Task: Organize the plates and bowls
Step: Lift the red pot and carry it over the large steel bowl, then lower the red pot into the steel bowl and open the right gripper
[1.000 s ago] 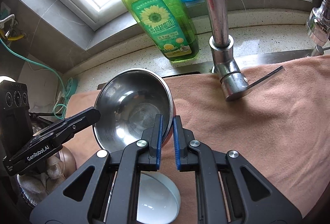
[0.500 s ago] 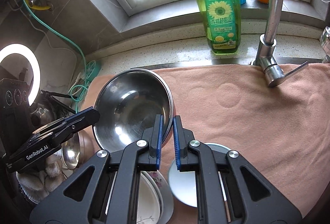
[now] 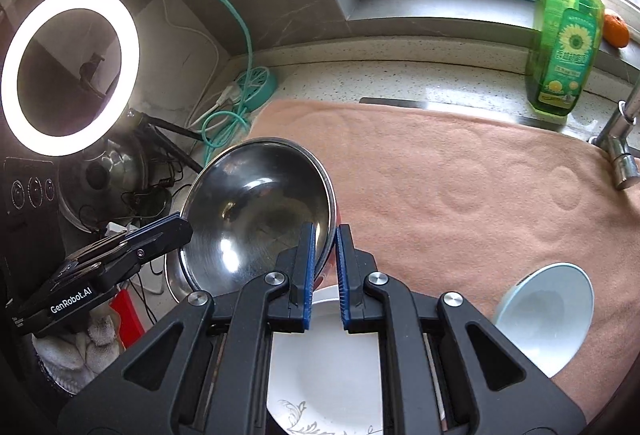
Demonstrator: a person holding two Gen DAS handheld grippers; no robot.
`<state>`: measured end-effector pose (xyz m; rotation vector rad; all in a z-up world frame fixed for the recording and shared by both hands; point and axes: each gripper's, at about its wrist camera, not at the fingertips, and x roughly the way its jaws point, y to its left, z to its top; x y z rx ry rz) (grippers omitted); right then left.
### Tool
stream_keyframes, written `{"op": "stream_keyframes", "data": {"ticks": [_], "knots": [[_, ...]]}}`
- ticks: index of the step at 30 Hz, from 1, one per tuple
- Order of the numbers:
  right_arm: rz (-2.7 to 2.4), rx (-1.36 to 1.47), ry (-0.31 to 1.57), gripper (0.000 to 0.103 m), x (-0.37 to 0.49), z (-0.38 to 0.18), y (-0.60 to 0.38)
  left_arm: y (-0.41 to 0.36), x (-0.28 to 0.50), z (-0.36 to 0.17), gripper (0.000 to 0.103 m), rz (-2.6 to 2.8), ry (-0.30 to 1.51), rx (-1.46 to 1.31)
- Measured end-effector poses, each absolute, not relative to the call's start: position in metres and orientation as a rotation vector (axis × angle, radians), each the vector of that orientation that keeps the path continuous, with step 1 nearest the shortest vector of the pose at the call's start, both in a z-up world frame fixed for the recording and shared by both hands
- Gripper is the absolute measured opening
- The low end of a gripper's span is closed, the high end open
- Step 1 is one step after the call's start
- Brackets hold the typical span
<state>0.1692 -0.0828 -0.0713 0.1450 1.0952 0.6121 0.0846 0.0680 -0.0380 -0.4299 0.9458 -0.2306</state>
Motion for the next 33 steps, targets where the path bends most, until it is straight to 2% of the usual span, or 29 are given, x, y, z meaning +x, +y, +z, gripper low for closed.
{"op": "stream_keyframes", "data": {"ticks": [15, 33], "knots": [[0.770, -0.052, 1.155, 0.010, 0.147, -0.093, 0.033, 0.153, 0.032, -0.069, 0.010, -0.033, 0.990, -0.502], [0.752, -0.186, 1.230, 0.010, 0.147, -0.128, 0.070, 0.161, 0.037, -0.103, 0.010, 0.012, 1.118, -0.406]]}}
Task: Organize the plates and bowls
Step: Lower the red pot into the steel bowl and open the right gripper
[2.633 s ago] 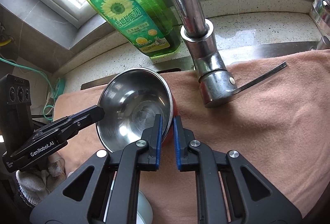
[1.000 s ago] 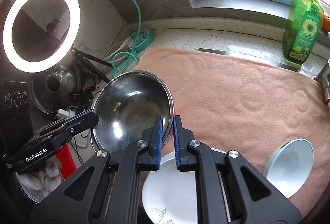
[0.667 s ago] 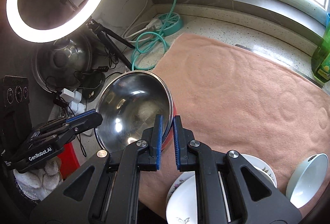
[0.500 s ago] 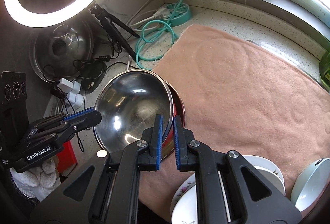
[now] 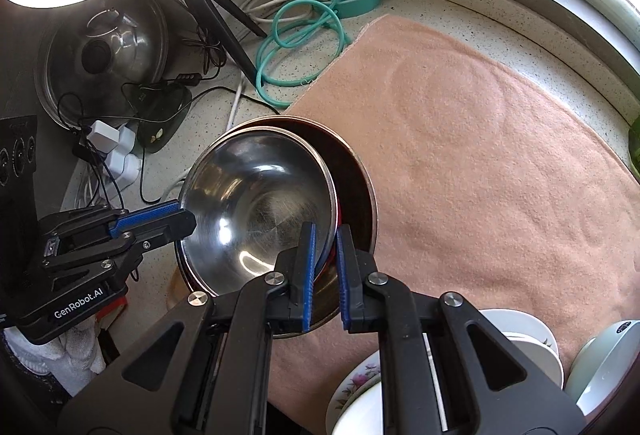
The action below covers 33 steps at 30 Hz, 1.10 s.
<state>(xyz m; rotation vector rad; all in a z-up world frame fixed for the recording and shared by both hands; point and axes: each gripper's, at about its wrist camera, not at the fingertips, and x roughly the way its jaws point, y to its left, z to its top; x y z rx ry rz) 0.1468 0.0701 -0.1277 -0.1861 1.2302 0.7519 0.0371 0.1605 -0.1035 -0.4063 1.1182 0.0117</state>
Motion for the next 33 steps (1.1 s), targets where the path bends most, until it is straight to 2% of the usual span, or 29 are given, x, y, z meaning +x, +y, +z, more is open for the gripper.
{"op": "stream_keyframes", "data": {"ticks": [20, 33], "knots": [[0.727, -0.220, 1.255, 0.011, 0.152, -0.132, 0.078, 0.160, 0.046, -0.113, 0.010, 0.022, 1.173, -0.385], [0.774, -0.131, 1.174, 0.011, 0.146, -0.102, 0.055, 0.160, 0.043, -0.080, 0.011, 0.003, 1.089, -0.407]]}}
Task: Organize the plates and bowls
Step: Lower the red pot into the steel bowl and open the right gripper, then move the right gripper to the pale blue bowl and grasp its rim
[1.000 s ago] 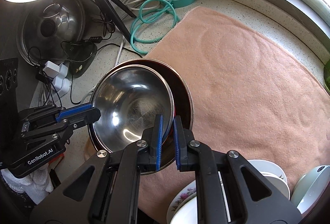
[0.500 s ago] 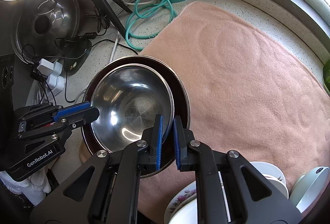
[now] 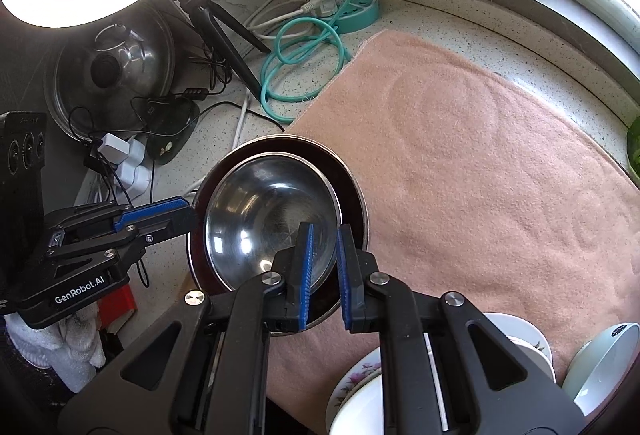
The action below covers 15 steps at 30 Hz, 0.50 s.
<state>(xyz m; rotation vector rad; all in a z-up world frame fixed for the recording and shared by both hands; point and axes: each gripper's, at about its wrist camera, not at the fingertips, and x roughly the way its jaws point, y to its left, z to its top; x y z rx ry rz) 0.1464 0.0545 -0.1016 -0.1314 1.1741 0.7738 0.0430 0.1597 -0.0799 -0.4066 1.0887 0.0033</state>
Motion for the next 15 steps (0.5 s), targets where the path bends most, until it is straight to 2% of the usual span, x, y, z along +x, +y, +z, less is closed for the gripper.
{"op": "stream_keyframes", "data": {"ticks": [6, 15], "knots": [[0.735, -0.104, 1.097, 0.011, 0.142, -0.078, 0.019, 0.134, 0.052, -0.059, 0.011, -0.054, 1.031, -0.373], [0.572, -0.029, 1.034, 0.011, 0.142, -0.065, -0.080, 0.060, 0.081, -0.066, 0.011, -0.216, 1.051, -0.307]]}}
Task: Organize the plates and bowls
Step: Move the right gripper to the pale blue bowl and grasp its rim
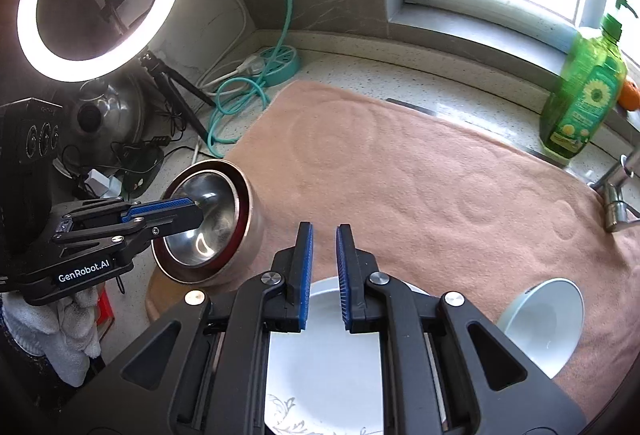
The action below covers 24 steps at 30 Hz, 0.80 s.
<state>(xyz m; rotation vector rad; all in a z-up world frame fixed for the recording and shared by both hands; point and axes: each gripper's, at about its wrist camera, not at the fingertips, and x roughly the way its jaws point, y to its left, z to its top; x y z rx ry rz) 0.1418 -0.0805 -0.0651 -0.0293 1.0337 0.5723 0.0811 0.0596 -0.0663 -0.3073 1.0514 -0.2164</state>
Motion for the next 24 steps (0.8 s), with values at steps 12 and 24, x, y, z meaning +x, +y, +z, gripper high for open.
{"op": "stream_keyframes", "data": {"ticks": [12, 24], "knots": [[0.355, 0.105, 1.015, 0.043, 0.137, -0.077, -0.222, -0.051, 0.120, -0.077, 0.011, -0.420, 1.101, -0.225], [0.200, 0.185, 1.093, 0.043, 0.136, -0.114, -0.303, -0.132, 0.139, -0.100, 0.027, -0.562, 1.186, -0.212]]}}
